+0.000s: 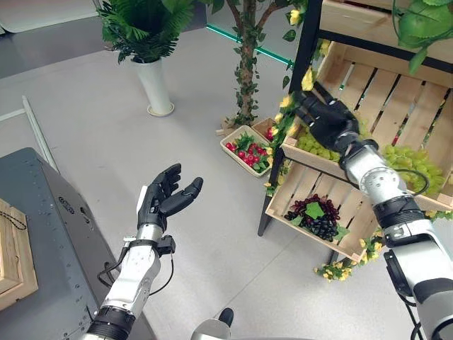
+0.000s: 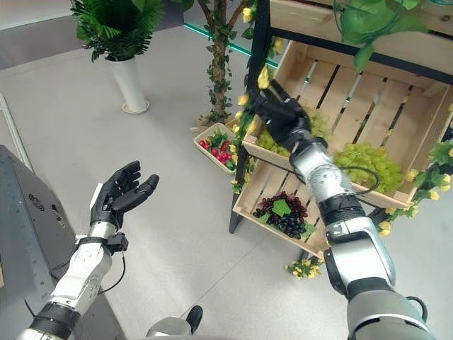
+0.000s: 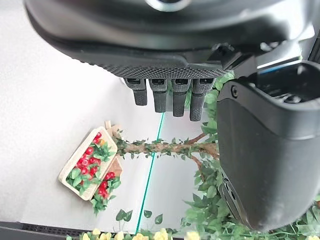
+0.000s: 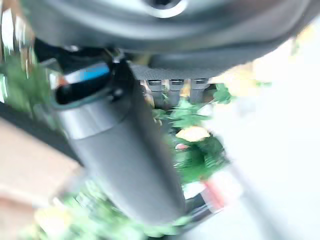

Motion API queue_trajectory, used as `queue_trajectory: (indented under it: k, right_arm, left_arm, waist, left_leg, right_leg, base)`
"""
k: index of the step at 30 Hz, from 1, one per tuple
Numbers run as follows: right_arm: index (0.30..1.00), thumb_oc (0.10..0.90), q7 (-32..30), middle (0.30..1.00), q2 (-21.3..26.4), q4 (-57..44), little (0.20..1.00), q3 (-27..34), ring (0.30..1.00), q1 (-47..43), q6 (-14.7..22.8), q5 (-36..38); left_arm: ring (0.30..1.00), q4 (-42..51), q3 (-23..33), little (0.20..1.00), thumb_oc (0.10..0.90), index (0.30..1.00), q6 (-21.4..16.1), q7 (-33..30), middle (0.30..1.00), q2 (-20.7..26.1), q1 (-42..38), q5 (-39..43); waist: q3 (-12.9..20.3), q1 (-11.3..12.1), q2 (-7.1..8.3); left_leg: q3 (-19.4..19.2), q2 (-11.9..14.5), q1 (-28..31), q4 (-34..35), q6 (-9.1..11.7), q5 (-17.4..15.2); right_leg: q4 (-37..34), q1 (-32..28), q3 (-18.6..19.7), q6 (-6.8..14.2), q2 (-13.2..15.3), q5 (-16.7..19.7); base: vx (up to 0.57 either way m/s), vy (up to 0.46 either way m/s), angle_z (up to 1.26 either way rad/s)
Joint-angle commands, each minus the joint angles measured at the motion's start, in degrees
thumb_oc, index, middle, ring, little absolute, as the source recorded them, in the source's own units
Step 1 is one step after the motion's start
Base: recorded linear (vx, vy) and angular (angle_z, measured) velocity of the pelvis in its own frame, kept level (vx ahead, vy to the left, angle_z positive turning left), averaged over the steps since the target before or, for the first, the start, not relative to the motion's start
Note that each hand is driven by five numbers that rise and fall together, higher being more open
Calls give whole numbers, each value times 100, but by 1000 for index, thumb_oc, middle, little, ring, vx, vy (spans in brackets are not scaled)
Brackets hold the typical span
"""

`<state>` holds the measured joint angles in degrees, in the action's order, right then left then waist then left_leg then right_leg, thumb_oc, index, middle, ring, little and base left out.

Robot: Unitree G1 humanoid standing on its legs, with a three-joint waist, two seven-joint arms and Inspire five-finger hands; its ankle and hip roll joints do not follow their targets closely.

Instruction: Pick up the fruits from the basket on one side to the basket on the other side

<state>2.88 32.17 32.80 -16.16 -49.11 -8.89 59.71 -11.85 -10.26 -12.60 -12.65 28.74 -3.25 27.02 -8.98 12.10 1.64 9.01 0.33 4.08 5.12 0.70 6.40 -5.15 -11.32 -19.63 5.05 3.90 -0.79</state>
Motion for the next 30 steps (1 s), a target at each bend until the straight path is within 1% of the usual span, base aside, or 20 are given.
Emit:
queue_trajectory:
  k: [1, 2, 3, 4, 6, 10, 12, 14, 15, 17, 18, 19, 20, 21, 22, 23, 26, 27, 29, 30]
  right_arm:
    - [900, 800, 398, 900, 462, -952, 900, -450, 900, -160, 634, -1552]
    - [900, 800, 299, 900, 474, -1099, 900, -481, 900, -115, 702, -1837]
    - [900, 800, 269, 900, 471, -1135, 900, -485, 900, -95, 717, -1891]
    - [900, 800, 53, 900, 426, -1324, 900, -475, 900, 14, 855, -2256]
    - [900, 800, -204, 900, 321, -1654, 900, -420, 900, 187, 1003, -2755]
    - [900, 800, -839, 900, 62, -2372, 900, -235, 900, 652, 1227, -3718]
    - [900, 800, -986, 900, -22, -2644, 900, -160, 900, 881, 1309, -3929]
    - [900, 800, -1191, 900, -146, -3163, 900, 27, 900, 1433, 1519, -4328]
    - [900, 800, -1208, 900, -156, -3196, 900, 42, 900, 1481, 1546, -4352]
    - [900, 800, -1352, 900, -281, -3564, 900, 182, 900, 1974, 1777, -4618]
    - [900, 800, -1380, 900, -300, -3614, 900, 197, 900, 2049, 1827, -4673]
    - [900, 800, -1547, 900, -352, -3779, 900, 238, 900, 2321, 2041, -4962]
    - [900, 800, -1634, 900, -364, -3896, 900, 254, 900, 2468, 2173, -5074]
    - [900, 800, -1636, 900, -365, -3899, 900, 255, 900, 2474, 2173, -5077]
    - [900, 800, -1645, 900, -435, -4070, 900, 267, 900, 2749, 2412, -5183]
    - [900, 800, -1543, 900, -500, -4166, 900, 246, 900, 2915, 2572, -5220]
    - [900, 800, -1312, 900, -543, -4381, 900, 117, 900, 3275, 2871, -5256]
    - [900, 800, -947, 900, -553, -4462, 900, 29, 900, 3477, 3108, -5236]
    - [900, 800, -780, 900, -521, -4514, 900, -41, 900, 3573, 3175, -5194]
    - [900, 800, -444, 900, -480, -4526, 900, -147, 900, 3753, 3208, -5020]
  left_arm:
    - [900, 450, 57, 900, 800, 900, -667, -239, 900, 136, -548, -355]
    - [900, 453, 59, 900, 800, 900, -655, -290, 900, 118, -567, -385]
    - [900, 445, 53, 900, 800, 900, -658, -304, 900, 110, -574, -396]
    - [900, 442, 34, 900, 800, 900, -641, -386, 900, 57, -620, -472]
    - [900, 477, 36, 900, 800, 900, -617, -459, 900, 7, -636, -539]
    - [900, 593, 106, 900, 800, 900, -588, -615, 900, -92, -566, -677]
    - [900, 634, 139, 900, 800, 900, -580, -672, 900, -123, -523, -718]
    - [900, 660, 207, 900, 800, 900, -580, -774, 900, -194, -447, -789]
    - [900, 662, 208, 900, 800, 900, -578, -784, 900, -200, -440, -793]
    - [900, 703, 268, 900, 800, 900, -558, -852, 900, -263, -369, -883]
    - [900, 716, 274, 900, 800, 900, -552, -865, 900, -269, -358, -893]
    - [900, 748, 303, 900, 800, 900, -548, -915, 900, -297, -318, -952]
    - [900, 783, 318, 900, 800, 900, -557, -958, 900, -300, -280, -975]
    - [900, 785, 316, 900, 800, 900, -557, -959, 900, -301, -277, -976]
    - [900, 806, 354, 900, 800, 900, -586, -1062, 900, -338, -207, -1063]
    - [900, 795, 386, 900, 800, 900, -595, -1114, 900, -359, -180, -1084]
    - [900, 728, 440, 900, 800, 900, -667, -1147, 900, -410, -87, -1164]
    - [900, 733, 479, 900, 800, 900, -666, -1113, 900, -437, -4, -1137]
    - [900, 722, 487, 900, 800, 900, -649, -1093, 900, -448, 49, -1122]
    - [900, 644, 475, 900, 800, 900, -600, -1094, 900, -478, 156, -1028]
  waist:
    - [580, -135, 219]
    - [559, -163, 219]
    - [551, -167, 217]
    - [506, -209, 207]
    - [464, -248, 193]
    - [392, -340, 147]
    - [374, -376, 133]
    - [342, -468, 96]
    - [342, -472, 93]
    - [320, -542, 57]
    - [318, -552, 50]
    - [301, -593, 27]
    - [290, -613, 10]
    - [293, -611, 10]
    - [283, -652, -18]
    - [273, -676, -32]
    - [271, -718, -50]
    - [267, -736, -54]
    - [265, -738, -54]
    - [259, -745, -49]
  left_leg:
    - [-397, -64, 204, -12, -20, -679]
    - [-412, -59, 206, -12, -23, -681]
    - [-414, -58, 209, -12, -24, -681]
    - [-426, -58, 221, -12, -35, -691]
    - [-444, -55, 226, -12, -44, -704]
    - [-493, -44, 240, -12, -66, -727]
    - [-521, -41, 243, -12, -75, -736]
    - [-590, -26, 246, -12, -93, -757]
    - [-595, -25, 247, -12, -94, -759]
    - [-659, -14, 254, -12, -109, -777]
    - [-668, -14, 256, -12, -112, -780]
    - [-706, -6, 266, -12, -120, -789]
    - [-728, -2, 268, -12, -124, -794]
    - [-730, -2, 268, -12, -124, -794]
    - [-760, 3, 274, -12, -125, -809]
    - [-778, 4, 276, -12, -126, -817]
    - [-810, 5, 278, -12, -129, -826]
    - [-819, 2, 279, -12, -130, -830]
    - [-820, 1, 277, -12, -131, -832]
    - [-835, 3, 276, -12, -128, -833]
  right_leg:
    - [132, -138, 65, -438, -8, -270]
    - [138, -133, 79, -438, -8, -272]
    - [141, -133, 85, -438, -8, -273]
    - [144, -136, 117, -437, -9, -274]
    - [142, -138, 144, -435, -10, -279]
    - [149, -127, 228, -425, -11, -277]
    - [151, -120, 267, -423, -15, -278]
    - [166, -86, 336, -413, -17, -282]
    - [168, -82, 343, -412, -18, -282]
    - [180, -59, 399, -396, -17, -289]
    - [184, -55, 410, -394, -18, -291]
    - [208, -36, 448, -383, -16, -297]
    - [216, -26, 463, -376, -15, -302]
    - [217, -25, 465, -376, -15, -302]
    - [240, -5, 494, -367, -14, -317]
    - [248, 5, 508, -356, -12, -324]
    - [262, 24, 540, -342, -7, -337]
    - [276, 36, 559, -335, -7, -348]
    - [284, 42, 563, -333, -5, -355]
    - [290, 44, 556, -328, -1, -360]
  base:
    - [0, 0, 0]
    - [0, 0, 0]
    - [-7, -11, -4]
    - [-7, -10, -6]
    - [-3, -14, -6]
    - [1, -7, -5]
    - [0, -3, -9]
    - [2, -6, -9]
    - [3, -3, -5]
    - [6, -6, -12]
    - [10, -7, -18]
    - [8, -4, -20]
    - [6, -3, -19]
    - [5, -2, -12]
    - [7, -2, -6]
    - [8, -3, -8]
    - [7, -5, -15]
    - [12, -13, -9]
    - [0, 0, 0]
    - [-2, -22, -3]
